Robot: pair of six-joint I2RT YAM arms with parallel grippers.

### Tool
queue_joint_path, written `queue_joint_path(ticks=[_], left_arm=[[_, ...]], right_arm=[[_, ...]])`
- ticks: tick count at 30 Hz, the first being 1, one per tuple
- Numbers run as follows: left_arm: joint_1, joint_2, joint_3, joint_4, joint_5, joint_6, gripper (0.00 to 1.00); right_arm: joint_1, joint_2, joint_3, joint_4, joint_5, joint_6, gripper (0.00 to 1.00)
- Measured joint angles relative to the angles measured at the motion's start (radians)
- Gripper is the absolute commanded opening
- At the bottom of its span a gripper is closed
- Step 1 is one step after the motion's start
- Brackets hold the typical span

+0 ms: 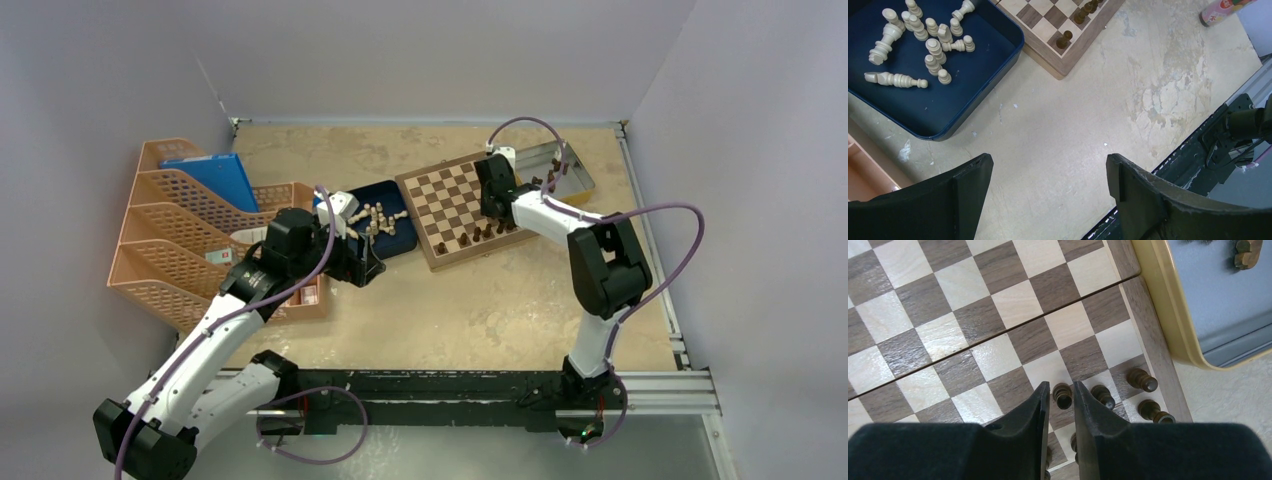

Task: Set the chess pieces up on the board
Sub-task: Place the chess piece on the chessboard.

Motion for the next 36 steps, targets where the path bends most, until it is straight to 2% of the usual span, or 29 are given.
queue_joint_path(ticks=[10,36], left_arm=[[0.000,-0.002,0.000,0.000,0.000,0.000,0.84],[0.000,-0.002,0.000,0.000,0.000,0.000,0.84]], right_arm=[[0.000,0.011,0.002,-0.007,0.003,-0.009,0.19],[0.000,0.006,0.011,-0.053,0.005,-0.013,0.14]])
